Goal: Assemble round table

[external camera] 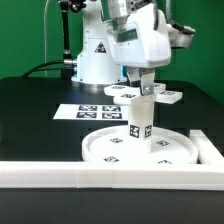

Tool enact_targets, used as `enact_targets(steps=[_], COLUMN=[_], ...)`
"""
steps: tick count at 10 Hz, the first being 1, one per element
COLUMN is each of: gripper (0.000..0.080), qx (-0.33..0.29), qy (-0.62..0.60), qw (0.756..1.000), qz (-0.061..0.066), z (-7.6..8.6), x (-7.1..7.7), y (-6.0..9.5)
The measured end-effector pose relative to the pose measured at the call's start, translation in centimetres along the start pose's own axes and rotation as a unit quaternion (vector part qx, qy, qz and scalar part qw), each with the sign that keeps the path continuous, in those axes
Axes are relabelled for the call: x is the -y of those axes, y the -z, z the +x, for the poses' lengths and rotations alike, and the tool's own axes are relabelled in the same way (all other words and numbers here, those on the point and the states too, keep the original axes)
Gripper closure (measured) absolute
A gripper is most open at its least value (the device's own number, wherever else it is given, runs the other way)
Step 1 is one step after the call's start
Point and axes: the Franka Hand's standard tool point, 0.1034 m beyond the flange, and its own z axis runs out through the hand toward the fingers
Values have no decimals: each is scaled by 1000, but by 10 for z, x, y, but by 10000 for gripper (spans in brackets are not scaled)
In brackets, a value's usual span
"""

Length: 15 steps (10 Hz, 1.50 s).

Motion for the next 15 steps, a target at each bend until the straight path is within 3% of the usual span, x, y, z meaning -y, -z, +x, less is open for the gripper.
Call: enact_targets(steps=[2,5,8,9,10,11,13,15], gripper=[361,361,362,272,187,161,152,150], qx=[4,14,21,22,30,40,50,47], qy=[-92,-249,-290,-275,-252,-237,-222,-208], qw=[996,968,956,961,967,971,974,977], qz=[16,29,28,24,10,1,9,8], z=[-2,-2,-3,-4,-7,-10,-13,-12], x=[0,1,2,1,0,2,8,6], y=[-1,-1,-1,-1,5,14,31,26])
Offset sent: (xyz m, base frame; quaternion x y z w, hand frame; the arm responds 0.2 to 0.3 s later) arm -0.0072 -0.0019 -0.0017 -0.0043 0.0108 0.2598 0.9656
